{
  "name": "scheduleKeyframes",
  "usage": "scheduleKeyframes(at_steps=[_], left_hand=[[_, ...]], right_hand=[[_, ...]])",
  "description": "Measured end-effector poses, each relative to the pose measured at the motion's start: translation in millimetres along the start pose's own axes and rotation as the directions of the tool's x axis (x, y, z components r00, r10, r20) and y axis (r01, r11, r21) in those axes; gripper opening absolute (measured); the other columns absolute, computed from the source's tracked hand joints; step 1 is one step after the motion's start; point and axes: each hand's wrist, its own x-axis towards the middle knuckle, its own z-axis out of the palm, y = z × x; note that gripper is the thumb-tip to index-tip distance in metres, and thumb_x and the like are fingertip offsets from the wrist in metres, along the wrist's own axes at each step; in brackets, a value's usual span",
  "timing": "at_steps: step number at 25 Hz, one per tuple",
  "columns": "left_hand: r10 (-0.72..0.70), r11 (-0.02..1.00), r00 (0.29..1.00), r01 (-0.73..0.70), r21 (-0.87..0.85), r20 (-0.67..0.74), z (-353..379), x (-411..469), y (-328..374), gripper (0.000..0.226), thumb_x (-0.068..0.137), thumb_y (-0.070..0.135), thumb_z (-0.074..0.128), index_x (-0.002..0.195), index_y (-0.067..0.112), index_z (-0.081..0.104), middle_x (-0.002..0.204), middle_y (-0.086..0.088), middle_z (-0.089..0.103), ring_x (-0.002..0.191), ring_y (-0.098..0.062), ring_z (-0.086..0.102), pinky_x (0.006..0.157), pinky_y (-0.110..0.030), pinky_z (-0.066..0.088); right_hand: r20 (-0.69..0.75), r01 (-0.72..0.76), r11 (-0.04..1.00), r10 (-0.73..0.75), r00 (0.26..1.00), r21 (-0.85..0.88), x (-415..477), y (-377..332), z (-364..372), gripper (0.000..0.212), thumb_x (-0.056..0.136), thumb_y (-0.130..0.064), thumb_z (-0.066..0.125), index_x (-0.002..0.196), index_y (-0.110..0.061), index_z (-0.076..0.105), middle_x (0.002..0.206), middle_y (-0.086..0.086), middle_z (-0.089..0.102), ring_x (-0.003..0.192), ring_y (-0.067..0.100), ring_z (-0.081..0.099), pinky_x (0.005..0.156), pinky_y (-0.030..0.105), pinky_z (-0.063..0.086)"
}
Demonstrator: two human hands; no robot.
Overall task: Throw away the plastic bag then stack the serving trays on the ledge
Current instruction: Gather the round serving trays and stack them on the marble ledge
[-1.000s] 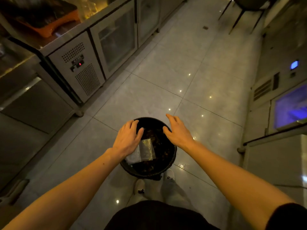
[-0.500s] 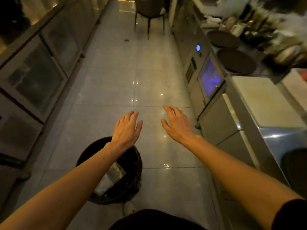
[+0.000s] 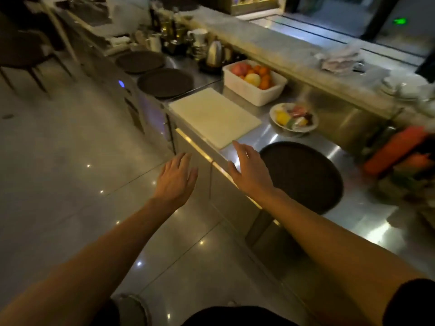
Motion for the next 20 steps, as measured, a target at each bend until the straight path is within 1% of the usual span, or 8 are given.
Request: scheduleKeyframes(at_steps=[3, 6, 9, 12, 15, 18, 20], left_hand=[[0.129, 0.991, 0.989, -0.127, -0.032, 0.068, 40.2, 37.5, 64.4, 0.057, 0.097, 0.045, 0.033, 0.143, 0.012, 0.04, 0.146, -0.014, 0.045, 0.131, -0.037, 0.045, 0.105, -0.047, 0.038], [0.236, 0.971, 0.965, -0.23, -0.063, 0.114, 67.5, 64.1, 116.5, 0.061, 0.096, 0.047, 0.028, 0.142, 0.01, 0.042, 0.144, -0.015, 0.047, 0.132, -0.036, 0.045, 0.107, -0.049, 0.039], [0.328, 0.945, 0.931, -0.32, -0.07, 0.163, 89.3, 86.5, 154.7, 0.061, 0.096, 0.049, 0.026, 0.142, 0.011, 0.042, 0.144, -0.014, 0.048, 0.132, -0.033, 0.045, 0.108, -0.048, 0.038], [0.392, 0.92, 0.897, -0.385, -0.077, 0.204, 111.6, 110.3, 175.4, 0.061, 0.096, 0.051, 0.026, 0.141, 0.013, 0.042, 0.142, -0.013, 0.049, 0.13, -0.032, 0.046, 0.108, -0.047, 0.038], [0.425, 0.905, 0.874, -0.408, -0.12, 0.236, 130.4, 134.0, 189.9, 0.056, 0.098, 0.048, 0.033, 0.142, 0.015, 0.04, 0.144, -0.011, 0.046, 0.132, -0.031, 0.045, 0.108, -0.047, 0.038], [0.492, 0.87, 0.837, -0.465, -0.165, 0.241, 144.0, 157.1, 193.9, 0.054, 0.098, 0.045, 0.036, 0.141, 0.014, 0.041, 0.144, -0.012, 0.048, 0.13, -0.03, 0.046, 0.107, -0.046, 0.039], [0.505, 0.862, 0.824, -0.466, -0.199, 0.258, 151.4, 176.1, 189.7, 0.054, 0.098, 0.045, 0.036, 0.141, 0.013, 0.042, 0.143, -0.012, 0.048, 0.13, -0.03, 0.047, 0.107, -0.046, 0.04]], right_hand=[[-0.097, -0.143, 0.989, 0.138, 0.986, -0.043, -18.8, 71.2, -42.2, 0.057, 0.096, -0.033, 0.051, 0.147, -0.015, 0.033, 0.141, 0.013, 0.047, 0.126, 0.029, 0.047, 0.097, 0.04, 0.046], [-0.163, -0.297, 0.952, 0.282, 0.946, -0.075, -40.7, 128.9, -76.0, 0.058, 0.097, -0.037, 0.048, 0.149, -0.018, 0.029, 0.145, 0.013, 0.043, 0.13, 0.029, 0.045, 0.101, 0.042, 0.042], [-0.216, -0.418, 0.906, 0.396, 0.892, -0.068, -55.0, 169.9, -93.9, 0.058, 0.097, -0.039, 0.047, 0.148, -0.019, 0.029, 0.144, 0.013, 0.044, 0.13, 0.03, 0.045, 0.103, 0.046, 0.045], [-0.255, -0.494, 0.869, 0.472, 0.844, -0.028, -63.1, 192.0, -100.2, 0.058, 0.096, -0.037, 0.048, 0.148, -0.017, 0.031, 0.142, 0.013, 0.045, 0.128, 0.03, 0.046, 0.101, 0.047, 0.046], [-0.274, -0.568, 0.823, 0.544, 0.793, -0.01, -62.7, 209.8, -99.4, 0.058, 0.096, -0.037, 0.049, 0.148, -0.018, 0.031, 0.142, 0.013, 0.044, 0.127, 0.03, 0.046, 0.1, 0.046, 0.046], [-0.293, -0.61, 0.793, 0.582, 0.759, -0.007, -53.4, 221.5, -95.6, 0.058, 0.095, -0.036, 0.05, 0.147, -0.016, 0.033, 0.141, 0.015, 0.045, 0.126, 0.031, 0.046, 0.099, 0.047, 0.046], [-0.298, -0.642, 0.767, 0.614, 0.731, 0.004, -44.2, 225.2, -90.1, 0.058, 0.095, -0.035, 0.051, 0.148, -0.016, 0.033, 0.14, 0.015, 0.045, 0.125, 0.03, 0.047, 0.098, 0.045, 0.048]])
